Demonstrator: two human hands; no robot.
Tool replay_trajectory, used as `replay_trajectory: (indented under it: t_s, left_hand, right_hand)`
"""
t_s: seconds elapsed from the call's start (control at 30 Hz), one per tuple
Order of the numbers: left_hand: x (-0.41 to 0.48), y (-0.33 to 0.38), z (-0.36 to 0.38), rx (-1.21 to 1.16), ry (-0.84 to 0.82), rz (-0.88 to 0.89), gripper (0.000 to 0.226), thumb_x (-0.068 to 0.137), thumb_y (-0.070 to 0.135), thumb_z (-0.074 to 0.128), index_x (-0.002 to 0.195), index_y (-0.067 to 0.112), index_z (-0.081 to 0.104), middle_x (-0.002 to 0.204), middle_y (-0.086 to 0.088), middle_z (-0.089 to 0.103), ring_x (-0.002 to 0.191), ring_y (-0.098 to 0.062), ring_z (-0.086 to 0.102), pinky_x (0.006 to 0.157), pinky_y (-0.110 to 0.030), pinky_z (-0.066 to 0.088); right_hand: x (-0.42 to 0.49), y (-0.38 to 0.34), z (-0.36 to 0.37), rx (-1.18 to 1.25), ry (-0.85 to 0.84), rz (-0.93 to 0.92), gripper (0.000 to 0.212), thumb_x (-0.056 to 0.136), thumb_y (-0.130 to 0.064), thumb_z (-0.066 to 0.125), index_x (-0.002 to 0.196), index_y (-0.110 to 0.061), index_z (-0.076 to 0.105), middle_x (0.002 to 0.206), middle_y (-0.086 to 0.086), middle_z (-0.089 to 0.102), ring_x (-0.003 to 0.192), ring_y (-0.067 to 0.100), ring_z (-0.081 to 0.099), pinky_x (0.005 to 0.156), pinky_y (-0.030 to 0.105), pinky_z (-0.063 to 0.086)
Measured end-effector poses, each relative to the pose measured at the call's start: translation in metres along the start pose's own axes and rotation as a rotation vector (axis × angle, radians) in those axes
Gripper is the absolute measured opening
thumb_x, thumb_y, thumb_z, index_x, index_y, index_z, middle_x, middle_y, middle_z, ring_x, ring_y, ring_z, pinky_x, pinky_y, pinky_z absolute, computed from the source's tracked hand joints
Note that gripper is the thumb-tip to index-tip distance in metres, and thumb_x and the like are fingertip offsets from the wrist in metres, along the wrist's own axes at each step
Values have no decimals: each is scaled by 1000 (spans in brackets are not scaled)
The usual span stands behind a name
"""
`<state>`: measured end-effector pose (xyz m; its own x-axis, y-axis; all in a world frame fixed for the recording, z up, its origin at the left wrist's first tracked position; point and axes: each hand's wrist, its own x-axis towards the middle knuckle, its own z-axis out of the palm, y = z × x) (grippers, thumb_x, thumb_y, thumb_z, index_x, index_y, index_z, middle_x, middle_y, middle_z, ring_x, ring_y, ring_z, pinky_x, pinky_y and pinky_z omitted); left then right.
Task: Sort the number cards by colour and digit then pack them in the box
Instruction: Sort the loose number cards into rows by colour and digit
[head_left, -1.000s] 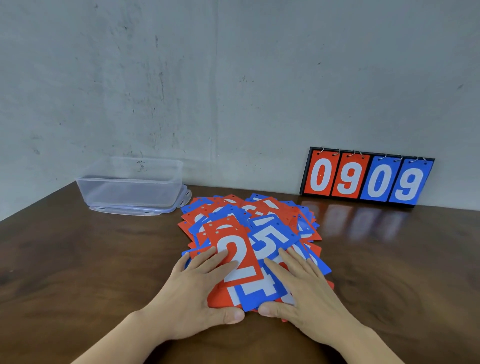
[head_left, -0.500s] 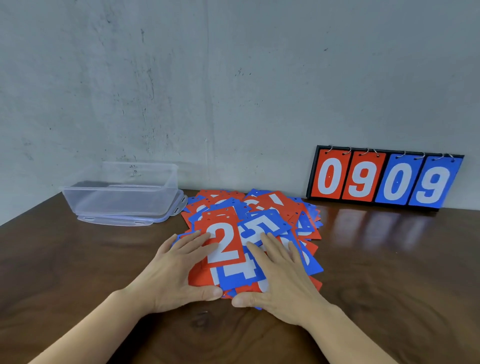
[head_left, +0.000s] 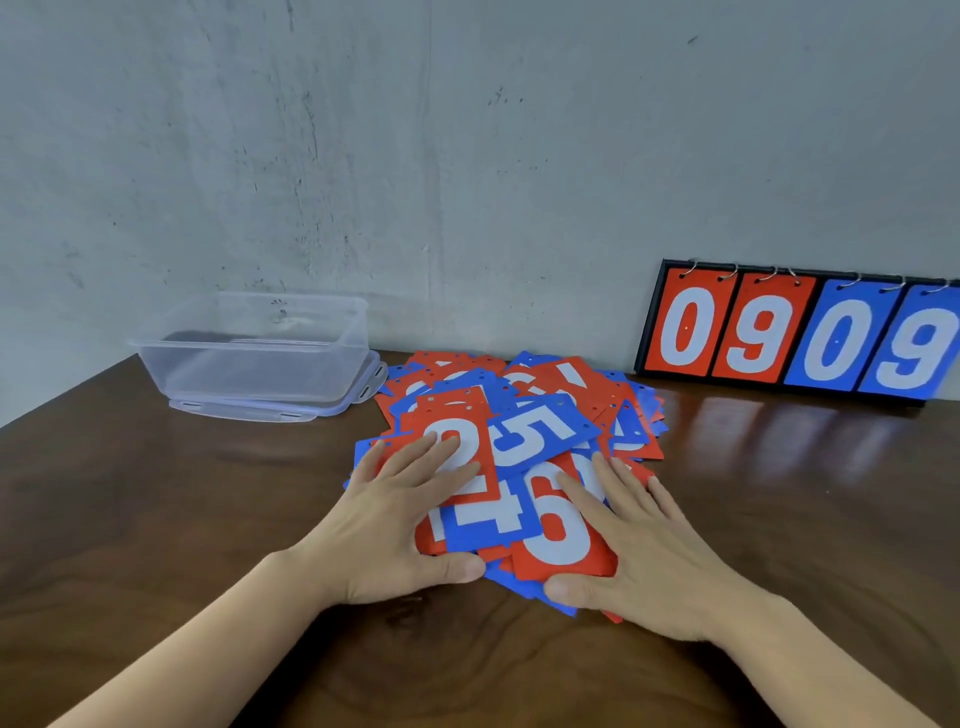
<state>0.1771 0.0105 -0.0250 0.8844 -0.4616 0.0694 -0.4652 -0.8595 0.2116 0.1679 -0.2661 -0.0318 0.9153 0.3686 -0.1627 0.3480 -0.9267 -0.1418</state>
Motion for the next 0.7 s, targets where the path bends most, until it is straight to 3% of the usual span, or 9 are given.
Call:
replay_trajectory:
  t_s: [0.17,0.4,0.57,0.7]
  left_hand:
    - [5,-18,-4,-18,11,-10,85,69,90,39,142,60,8,151,36,-12,142,8,-16,120,-39,-7]
    - [5,-41,-7,-57,28,-67,92,65,94,36,146,55,14,156,28,-1,147,-1,1,120,-35,3]
    - [5,-39,-13,-49,37,-85,92,68,88,43,148,48,19,158,24,6,147,-3,5,118,-33,5]
    - [7,-21,-7,-36,42,-23,98,65,93,40,149,49,14,158,25,-5,145,2,-11,121,-37,-6]
  right_hand:
    - [20,-3,-5,29,-12,38,107,58,-97,23,143,-50,-23,154,-9,-33,141,10,-31,116,37,-16]
    - [38,-5,-14,88,16,54,122,46,-100,18,149,-44,-15,158,-7,-24,143,11,-28,117,38,-13]
    - [34,-9,-18,79,101,65,113,61,-92,31,151,-39,-11,160,-4,-19,144,10,-24,117,35,-13]
    - [28,-33,-12,117,183,-43,102,73,-83,45,151,-43,-8,158,-11,-21,140,4,-29,118,35,-13]
